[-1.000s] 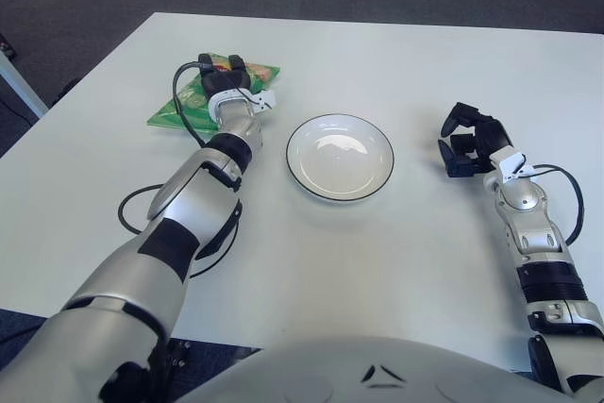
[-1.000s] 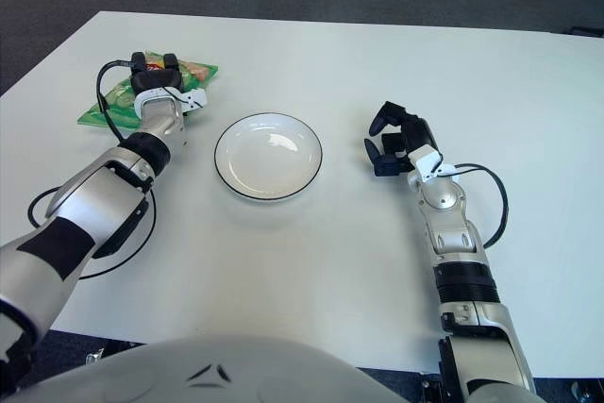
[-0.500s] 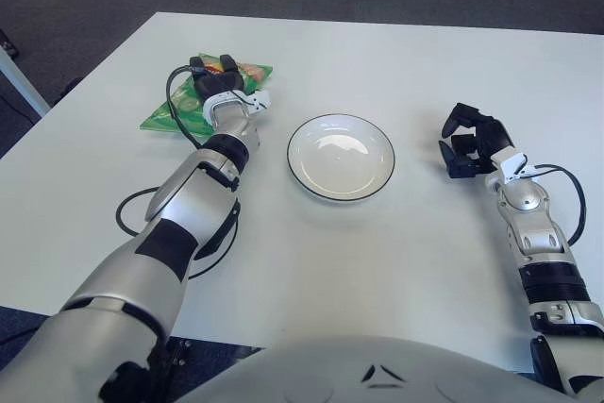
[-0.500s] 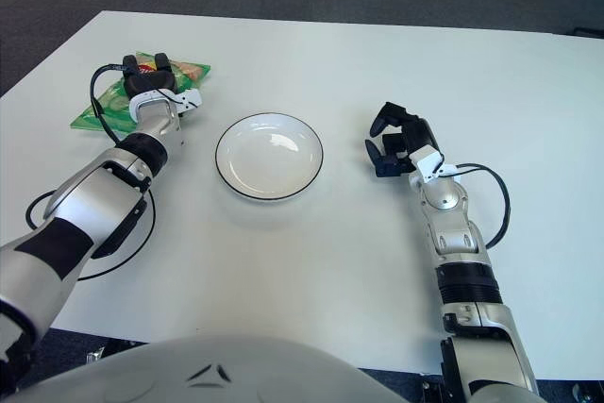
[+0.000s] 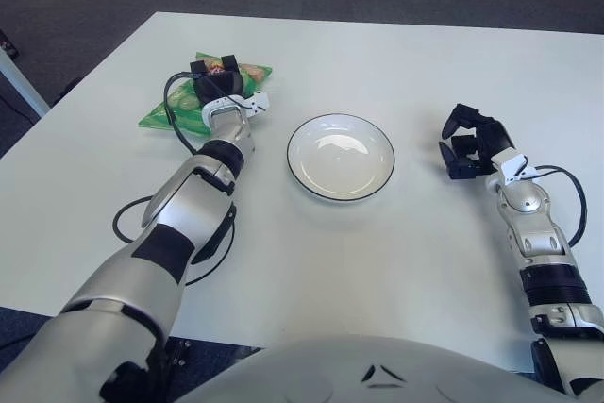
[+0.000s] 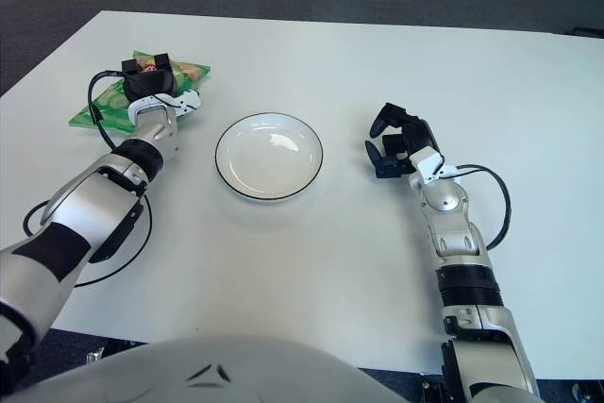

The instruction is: Put the snack into the plate.

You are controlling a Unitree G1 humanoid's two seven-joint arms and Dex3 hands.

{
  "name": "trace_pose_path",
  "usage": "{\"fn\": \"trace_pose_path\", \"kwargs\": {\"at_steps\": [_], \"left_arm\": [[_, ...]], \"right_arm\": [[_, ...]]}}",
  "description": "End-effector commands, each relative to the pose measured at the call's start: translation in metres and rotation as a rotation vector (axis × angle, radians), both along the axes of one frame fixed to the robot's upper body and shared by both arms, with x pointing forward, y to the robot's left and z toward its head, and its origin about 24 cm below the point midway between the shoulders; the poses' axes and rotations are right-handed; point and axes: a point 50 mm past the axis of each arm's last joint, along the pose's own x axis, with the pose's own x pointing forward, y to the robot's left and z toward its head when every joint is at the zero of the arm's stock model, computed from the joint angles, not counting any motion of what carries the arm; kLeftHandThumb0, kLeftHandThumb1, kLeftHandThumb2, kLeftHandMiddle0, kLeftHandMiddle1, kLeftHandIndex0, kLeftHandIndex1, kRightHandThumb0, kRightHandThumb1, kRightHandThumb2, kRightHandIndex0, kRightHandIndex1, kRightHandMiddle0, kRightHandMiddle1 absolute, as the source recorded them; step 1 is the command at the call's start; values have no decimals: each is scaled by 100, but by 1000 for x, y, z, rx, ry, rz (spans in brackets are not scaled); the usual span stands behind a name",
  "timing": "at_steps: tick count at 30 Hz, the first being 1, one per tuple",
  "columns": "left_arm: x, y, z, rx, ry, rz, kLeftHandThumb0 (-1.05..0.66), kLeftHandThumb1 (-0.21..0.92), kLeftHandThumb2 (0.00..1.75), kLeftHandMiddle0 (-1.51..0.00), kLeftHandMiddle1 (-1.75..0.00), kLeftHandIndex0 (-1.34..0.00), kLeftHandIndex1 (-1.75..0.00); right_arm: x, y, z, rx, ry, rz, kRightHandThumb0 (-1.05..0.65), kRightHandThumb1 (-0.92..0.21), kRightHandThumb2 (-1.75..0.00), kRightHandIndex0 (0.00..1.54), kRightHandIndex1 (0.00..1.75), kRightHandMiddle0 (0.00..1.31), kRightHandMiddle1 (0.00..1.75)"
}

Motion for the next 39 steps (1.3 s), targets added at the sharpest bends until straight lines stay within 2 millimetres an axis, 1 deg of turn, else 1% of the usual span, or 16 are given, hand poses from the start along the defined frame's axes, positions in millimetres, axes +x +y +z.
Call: {"fn": "trace_pose_path", "kwargs": {"at_steps": [1,2,3,5,8,12,14,15,16,17,19,20,24,29,32,39], "left_arm": [[-9,19,-18,-30,17,2,-16,53,103,-37,-172,-23,-151],[-9,22,-19,-49,-1,-15,-10,44,114,-48,-170,-29,-160],[-10,23,-20,-62,-14,-27,-7,36,123,-59,-164,-36,-165],[-10,23,-19,-81,-36,-42,-4,28,130,-69,-158,-41,-170],[-10,22,-18,-109,-71,-63,-1,18,140,-81,-150,-50,-173],[-10,19,-13,-168,-148,-94,0,10,147,-88,-144,-57,-174],[-9,19,-12,-186,-164,-99,0,6,147,-94,-131,-65,-174],[-9,18,-12,-192,-170,-101,0,6,150,-89,-139,-65,-174],[-9,18,-11,-201,-174,-105,0,6,154,-82,-152,-67,-175],[-9,18,-11,-207,-177,-108,0,3,153,-88,-140,-70,-175],[-9,18,-10,-216,-179,-113,0,1,152,-93,-130,-73,-175],[-7,17,-6,-227,-186,-121,0,-1,154,-97,-128,-74,-175],[-2,15,5,-254,-208,-144,0,-4,155,-101,-122,-76,-175],[0,13,9,-271,-219,-158,0,-5,159,-101,-131,-73,-175],[2,11,17,-289,-253,-184,0,-6,159,-102,-130,-72,-175],[4,7,33,-344,-322,-259,0,-7,164,-99,-143,-70,-175]], "right_arm": [[-29,-1,-57,0,290,-14,-49,-30,-134,130,175,63,175],[-29,-1,-57,2,292,-15,-49,-29,-134,130,175,63,175],[-29,-1,-57,4,293,-15,-49,-29,-134,130,175,63,175],[-30,-1,-58,7,295,-15,-49,-29,-134,130,175,64,175],[-30,-2,-58,10,298,-14,-49,-29,-135,131,175,64,175],[-30,-1,-57,7,290,-6,-49,-29,-135,131,175,64,175],[-30,-1,-57,9,291,-3,-50,-29,-135,131,175,64,175],[-30,-1,-57,9,292,-2,-50,-29,-135,131,175,64,175],[-30,-1,-57,10,293,-2,-50,-29,-135,131,175,64,175],[-30,-1,-58,11,294,-1,-50,-29,-135,131,175,64,175],[-30,-1,-58,12,296,-1,-50,-29,-135,131,175,64,175],[-29,-2,-58,14,300,-3,-49,-29,-135,131,175,64,175],[-29,-3,-58,18,304,-7,-49,-29,-135,130,175,64,175],[-29,-3,-58,13,305,-6,-49,-29,-134,130,175,63,175],[-29,-3,-58,2,301,-6,-49,-30,-134,130,175,63,175],[-29,-3,-58,-2,309,-3,-49,-30,-134,130,175,63,175]]}}
